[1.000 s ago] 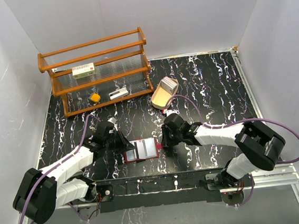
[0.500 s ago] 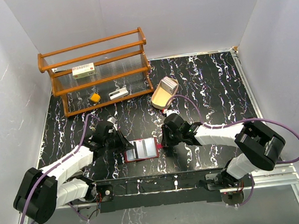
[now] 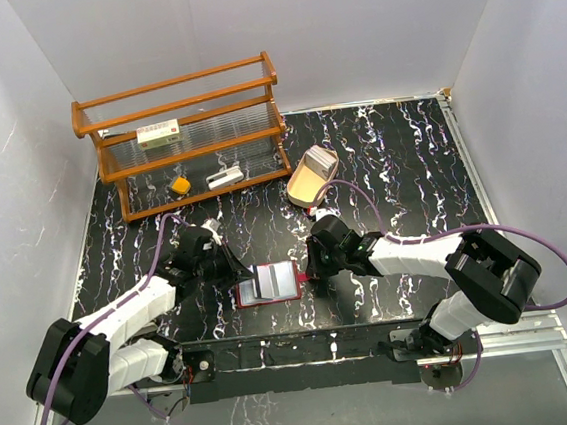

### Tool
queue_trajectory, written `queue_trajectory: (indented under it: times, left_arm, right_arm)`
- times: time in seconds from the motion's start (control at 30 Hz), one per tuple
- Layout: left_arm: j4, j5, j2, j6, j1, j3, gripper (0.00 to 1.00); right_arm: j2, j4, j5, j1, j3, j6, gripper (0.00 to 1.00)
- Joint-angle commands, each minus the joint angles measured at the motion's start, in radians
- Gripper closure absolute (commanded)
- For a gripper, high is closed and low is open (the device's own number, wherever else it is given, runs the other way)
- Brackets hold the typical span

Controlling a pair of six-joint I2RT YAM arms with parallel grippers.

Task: Put the credit cards into the card holder
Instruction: Insert the credit card into the card holder.

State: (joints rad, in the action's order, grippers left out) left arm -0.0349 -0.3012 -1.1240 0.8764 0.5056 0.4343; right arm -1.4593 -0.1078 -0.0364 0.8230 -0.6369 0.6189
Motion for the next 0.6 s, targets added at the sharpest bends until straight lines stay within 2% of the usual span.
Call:
queue_trajectory:
  times: [0.0, 0.57]
  left_arm:
    - [0.014, -0.019, -0.001, -0.022, -0.006, 0.004, 1.00]
    - [0.020, -0.035, -0.074, -0.078, -0.010, 0.015, 1.00]
  right_arm:
    - [-0.003, 0.019, 0.005, 0.005, -0.005, -0.011, 0.98]
    - [0.001, 0.014, 0.010, 0.005, -0.010, -0.011, 0.98]
